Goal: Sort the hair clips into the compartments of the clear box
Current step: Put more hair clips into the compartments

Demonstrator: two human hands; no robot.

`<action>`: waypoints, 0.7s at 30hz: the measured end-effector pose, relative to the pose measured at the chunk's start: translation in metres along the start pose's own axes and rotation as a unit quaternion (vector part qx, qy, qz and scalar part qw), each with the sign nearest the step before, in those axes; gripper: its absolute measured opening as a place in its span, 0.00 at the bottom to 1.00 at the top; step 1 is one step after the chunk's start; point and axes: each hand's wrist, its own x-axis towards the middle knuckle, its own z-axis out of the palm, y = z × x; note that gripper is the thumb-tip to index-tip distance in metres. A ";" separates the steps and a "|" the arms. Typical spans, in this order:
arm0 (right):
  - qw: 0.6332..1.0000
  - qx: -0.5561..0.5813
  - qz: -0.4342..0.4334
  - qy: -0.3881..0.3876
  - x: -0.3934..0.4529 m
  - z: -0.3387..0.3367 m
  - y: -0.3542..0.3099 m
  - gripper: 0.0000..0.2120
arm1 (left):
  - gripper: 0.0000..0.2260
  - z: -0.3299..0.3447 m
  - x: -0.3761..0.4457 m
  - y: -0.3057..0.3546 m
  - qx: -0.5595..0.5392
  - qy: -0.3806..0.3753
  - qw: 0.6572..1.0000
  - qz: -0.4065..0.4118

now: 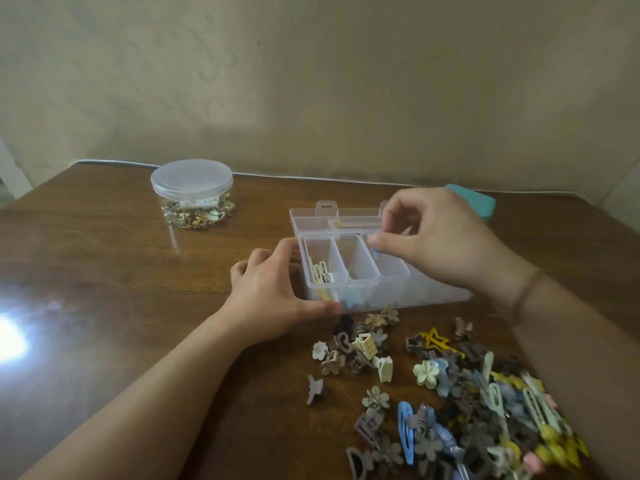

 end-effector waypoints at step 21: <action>0.954 -0.236 -0.123 -0.137 -0.148 0.013 -0.004 0.21 | 0.47 -0.001 -0.002 0.005 0.004 0.006 1.000 -0.011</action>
